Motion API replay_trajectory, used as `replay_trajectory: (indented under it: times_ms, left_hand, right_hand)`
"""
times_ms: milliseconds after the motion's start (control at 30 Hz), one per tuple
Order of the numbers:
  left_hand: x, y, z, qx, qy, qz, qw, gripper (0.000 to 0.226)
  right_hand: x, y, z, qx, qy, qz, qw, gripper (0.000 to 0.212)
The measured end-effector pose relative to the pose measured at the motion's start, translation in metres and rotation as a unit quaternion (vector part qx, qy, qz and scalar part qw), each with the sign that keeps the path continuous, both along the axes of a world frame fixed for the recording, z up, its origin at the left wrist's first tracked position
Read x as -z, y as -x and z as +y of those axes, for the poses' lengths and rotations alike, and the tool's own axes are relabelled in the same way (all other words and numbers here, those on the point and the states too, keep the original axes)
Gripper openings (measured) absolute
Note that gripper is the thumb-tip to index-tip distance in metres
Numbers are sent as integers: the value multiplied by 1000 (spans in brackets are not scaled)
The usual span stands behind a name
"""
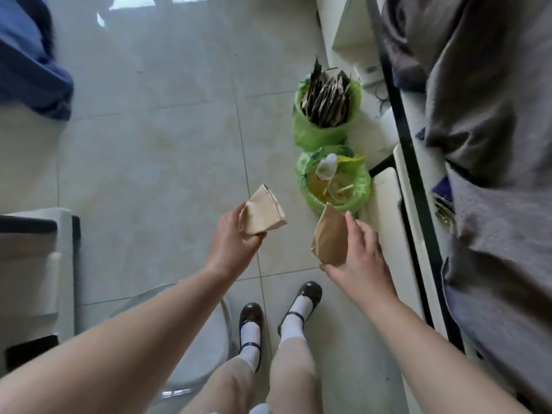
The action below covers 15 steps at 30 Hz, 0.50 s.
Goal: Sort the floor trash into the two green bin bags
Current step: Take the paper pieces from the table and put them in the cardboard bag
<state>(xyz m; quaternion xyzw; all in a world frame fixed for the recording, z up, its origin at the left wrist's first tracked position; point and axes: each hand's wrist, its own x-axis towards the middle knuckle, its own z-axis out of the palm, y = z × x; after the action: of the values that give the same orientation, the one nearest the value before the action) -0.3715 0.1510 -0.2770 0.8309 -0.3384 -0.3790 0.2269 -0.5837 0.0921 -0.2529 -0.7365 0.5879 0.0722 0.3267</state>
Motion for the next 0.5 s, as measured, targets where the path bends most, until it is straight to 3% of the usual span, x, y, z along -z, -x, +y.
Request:
replay_trajectory:
  times_ms: [500]
  left_hand:
    - [37, -33, -244, -22, -42, 26, 999, 63]
  right_hand:
    - [40, -45, -237, 13, -62, 21, 998, 104]
